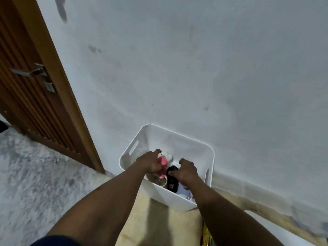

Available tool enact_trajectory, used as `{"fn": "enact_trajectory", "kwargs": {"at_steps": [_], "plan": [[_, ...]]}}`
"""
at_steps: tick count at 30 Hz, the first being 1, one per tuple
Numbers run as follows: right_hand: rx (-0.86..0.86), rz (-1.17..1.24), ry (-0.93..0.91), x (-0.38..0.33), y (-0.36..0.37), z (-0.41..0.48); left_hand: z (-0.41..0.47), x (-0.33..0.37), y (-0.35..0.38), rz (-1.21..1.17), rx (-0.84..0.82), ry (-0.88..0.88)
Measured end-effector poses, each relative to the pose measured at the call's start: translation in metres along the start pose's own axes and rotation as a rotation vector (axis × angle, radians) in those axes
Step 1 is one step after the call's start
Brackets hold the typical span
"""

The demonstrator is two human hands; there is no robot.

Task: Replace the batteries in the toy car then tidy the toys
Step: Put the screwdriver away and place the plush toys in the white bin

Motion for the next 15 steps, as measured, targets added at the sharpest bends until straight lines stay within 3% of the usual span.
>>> {"fn": "enact_trajectory", "kwargs": {"at_steps": [6,11,15], "plan": [[0.115,0.102,-0.129,0.001,-0.027,-0.018,-0.016,0.017,-0.008,-0.023,0.14,0.043],[0.425,0.38,-0.35,0.006,-0.1,-0.058,-0.043,0.083,-0.011,-0.192,0.265,0.187],[0.708,0.5,-0.293,0.071,-0.157,-0.086,-0.076,0.163,0.01,-0.436,0.269,0.346]]}}
Point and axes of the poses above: each hand's wrist, its own z-axis towards the middle knuckle, its own y-axis out of the palm, x = y × z, the point moved 4 cm from there along z, towards the middle knuckle, and after that the axes turned 1 degree about -y, right-handed, at the moved point
